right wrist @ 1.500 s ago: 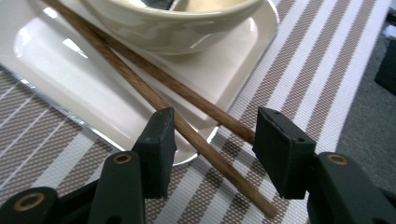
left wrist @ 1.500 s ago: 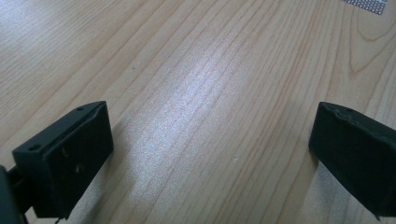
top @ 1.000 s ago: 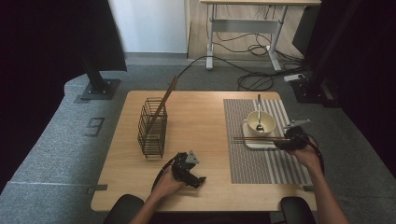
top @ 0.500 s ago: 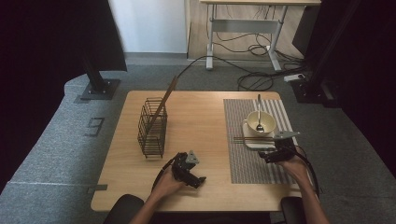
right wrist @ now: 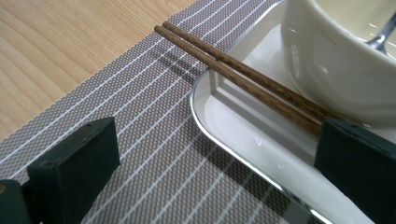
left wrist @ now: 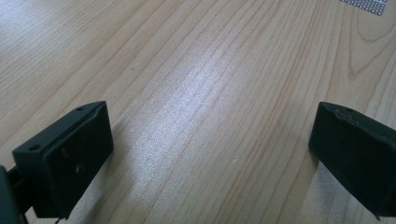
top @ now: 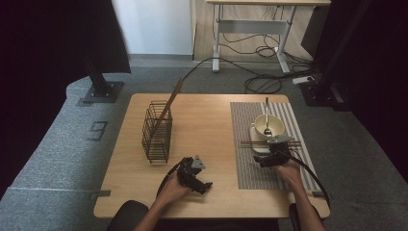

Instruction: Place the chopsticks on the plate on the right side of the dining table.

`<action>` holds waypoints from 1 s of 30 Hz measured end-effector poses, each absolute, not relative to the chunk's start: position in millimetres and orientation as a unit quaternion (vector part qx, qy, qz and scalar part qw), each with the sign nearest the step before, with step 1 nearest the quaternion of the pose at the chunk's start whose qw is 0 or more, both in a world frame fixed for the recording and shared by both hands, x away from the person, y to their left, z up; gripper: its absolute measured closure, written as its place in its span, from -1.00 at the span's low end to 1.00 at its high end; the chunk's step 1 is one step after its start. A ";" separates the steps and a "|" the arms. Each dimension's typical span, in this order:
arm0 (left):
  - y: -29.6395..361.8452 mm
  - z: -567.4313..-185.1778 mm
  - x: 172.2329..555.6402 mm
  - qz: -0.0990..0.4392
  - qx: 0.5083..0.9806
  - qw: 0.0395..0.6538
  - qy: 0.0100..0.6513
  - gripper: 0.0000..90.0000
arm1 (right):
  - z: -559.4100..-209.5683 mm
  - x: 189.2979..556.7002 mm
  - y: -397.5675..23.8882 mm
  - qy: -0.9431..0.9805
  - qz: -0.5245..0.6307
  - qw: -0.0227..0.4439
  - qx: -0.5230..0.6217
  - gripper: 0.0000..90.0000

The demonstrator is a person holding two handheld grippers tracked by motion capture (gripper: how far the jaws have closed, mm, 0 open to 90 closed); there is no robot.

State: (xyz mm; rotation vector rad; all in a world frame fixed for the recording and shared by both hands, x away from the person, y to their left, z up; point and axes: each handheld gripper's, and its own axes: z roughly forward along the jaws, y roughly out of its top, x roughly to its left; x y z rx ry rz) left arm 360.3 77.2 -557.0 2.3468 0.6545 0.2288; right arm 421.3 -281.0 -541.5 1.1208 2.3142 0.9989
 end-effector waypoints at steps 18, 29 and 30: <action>76.8 -557.1 360.2 0.088 0.902 0.340 0.251 -1.00 | -551.5 429.5 -280.9 0.835 0.324 0.211 0.392 -1.00; 76.4 -557.1 360.1 0.088 0.902 0.340 0.251 -1.00 | -551.9 429.5 -281.3 0.835 0.326 0.210 0.390 -1.00; 76.4 -557.1 360.1 0.088 0.902 0.340 0.251 -1.00 | -551.7 429.6 -281.6 0.836 0.326 0.209 0.390 -1.00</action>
